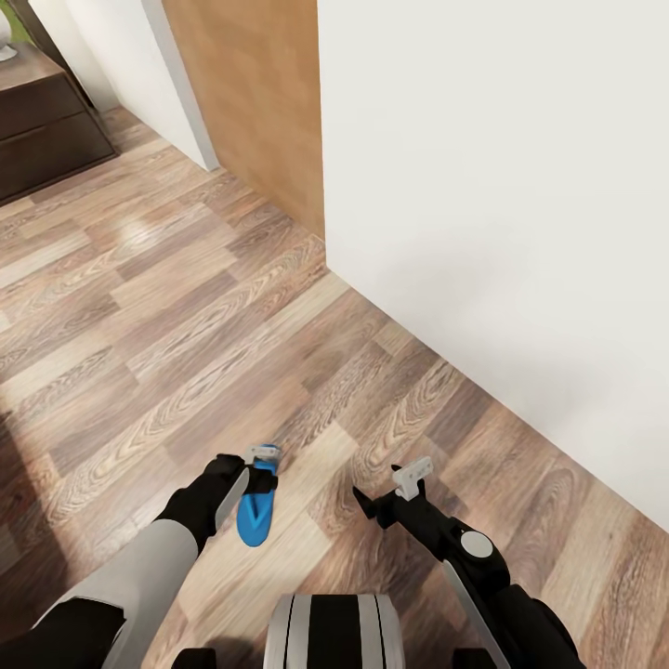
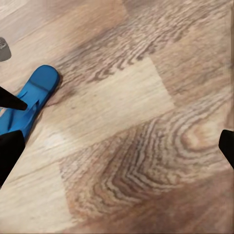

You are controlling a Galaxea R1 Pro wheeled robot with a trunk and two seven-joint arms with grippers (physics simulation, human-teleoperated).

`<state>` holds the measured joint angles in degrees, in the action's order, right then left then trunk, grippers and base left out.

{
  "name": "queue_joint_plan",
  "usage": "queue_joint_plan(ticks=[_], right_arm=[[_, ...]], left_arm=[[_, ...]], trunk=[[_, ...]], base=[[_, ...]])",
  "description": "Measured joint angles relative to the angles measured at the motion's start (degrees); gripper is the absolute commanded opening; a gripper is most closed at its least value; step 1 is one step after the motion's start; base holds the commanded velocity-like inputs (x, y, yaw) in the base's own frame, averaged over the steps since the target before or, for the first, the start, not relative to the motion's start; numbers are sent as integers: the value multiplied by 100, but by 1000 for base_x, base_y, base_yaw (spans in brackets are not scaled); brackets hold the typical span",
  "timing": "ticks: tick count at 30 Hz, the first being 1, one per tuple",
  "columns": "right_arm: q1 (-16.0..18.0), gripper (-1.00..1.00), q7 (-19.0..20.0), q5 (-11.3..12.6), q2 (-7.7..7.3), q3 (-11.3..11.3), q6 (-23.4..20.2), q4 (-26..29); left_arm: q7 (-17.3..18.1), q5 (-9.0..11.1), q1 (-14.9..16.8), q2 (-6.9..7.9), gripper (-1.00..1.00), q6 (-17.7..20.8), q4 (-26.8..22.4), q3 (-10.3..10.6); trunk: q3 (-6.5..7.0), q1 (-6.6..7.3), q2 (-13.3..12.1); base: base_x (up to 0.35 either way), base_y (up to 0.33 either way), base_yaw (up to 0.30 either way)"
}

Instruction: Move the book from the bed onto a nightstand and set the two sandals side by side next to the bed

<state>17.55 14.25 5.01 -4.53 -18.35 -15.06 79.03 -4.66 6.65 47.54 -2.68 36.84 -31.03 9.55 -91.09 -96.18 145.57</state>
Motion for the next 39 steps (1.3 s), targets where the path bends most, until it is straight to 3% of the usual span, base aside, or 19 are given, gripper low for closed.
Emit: queue_joint_plan(ticks=[14,39], right_arm=[[-2,100,0,0,0,-5,29,-8],[-2,100,-7,0,0,-6,39,-9]], left_arm=[[-3,5,0,0,100,0,0,0],[11,13,0,-9,100,0,8,-6]], trunk=[[0,-2,0],[-510,-61,31]], base=[[15,0,0],[0,0,0]])
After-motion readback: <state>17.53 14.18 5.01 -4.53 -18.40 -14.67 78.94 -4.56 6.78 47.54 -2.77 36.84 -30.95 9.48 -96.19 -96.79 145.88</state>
